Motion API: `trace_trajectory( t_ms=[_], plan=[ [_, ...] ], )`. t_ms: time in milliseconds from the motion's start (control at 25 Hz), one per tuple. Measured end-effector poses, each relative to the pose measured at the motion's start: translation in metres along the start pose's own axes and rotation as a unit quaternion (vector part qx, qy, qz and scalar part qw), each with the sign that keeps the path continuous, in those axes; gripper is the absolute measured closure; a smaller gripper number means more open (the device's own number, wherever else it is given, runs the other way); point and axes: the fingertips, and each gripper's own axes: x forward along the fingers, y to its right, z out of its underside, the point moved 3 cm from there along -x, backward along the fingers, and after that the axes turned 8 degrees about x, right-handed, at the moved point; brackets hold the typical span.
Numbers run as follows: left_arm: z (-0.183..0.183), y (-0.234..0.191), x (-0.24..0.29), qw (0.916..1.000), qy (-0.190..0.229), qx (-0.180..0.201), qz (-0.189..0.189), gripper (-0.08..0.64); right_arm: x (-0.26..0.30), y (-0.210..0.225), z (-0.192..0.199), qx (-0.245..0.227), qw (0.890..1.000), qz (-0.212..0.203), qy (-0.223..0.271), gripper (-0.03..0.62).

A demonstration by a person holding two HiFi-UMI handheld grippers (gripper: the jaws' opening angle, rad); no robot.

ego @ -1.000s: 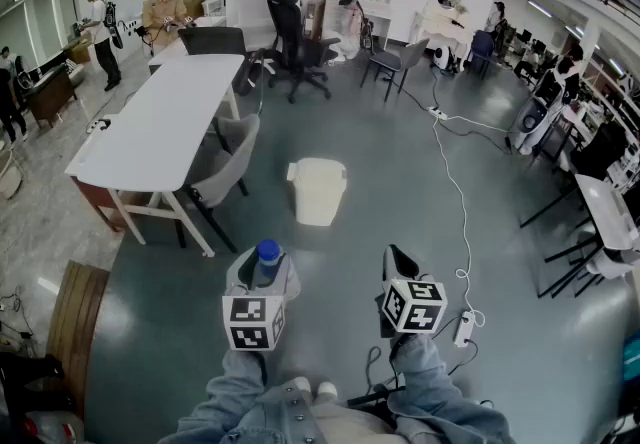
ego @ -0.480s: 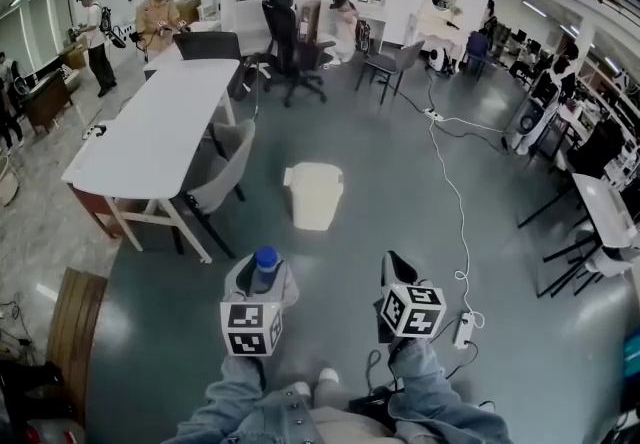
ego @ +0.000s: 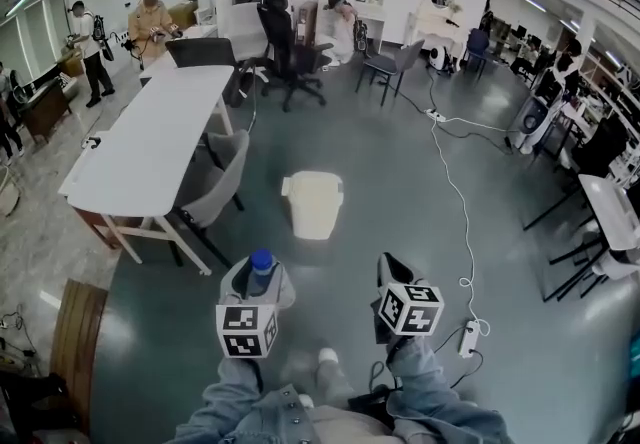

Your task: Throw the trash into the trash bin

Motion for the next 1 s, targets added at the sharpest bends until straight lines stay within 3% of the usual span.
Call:
trace_trajectory(
  t_ms=[720,1000],
  plan=[
    [-0.057,-0.020,0.200,0.9993,-0.001,0.018,-0.032,0.337,0.188,0.090,-0.110,0.001,0.999,-0.039,-0.008,0.589],
    [-0.063,-0.014,0.252,0.9991,0.000,0.021,-0.036,0.337,0.231,0.133,-0.122,0.011,0.999,-0.041,-0.019,0.589]
  ],
)
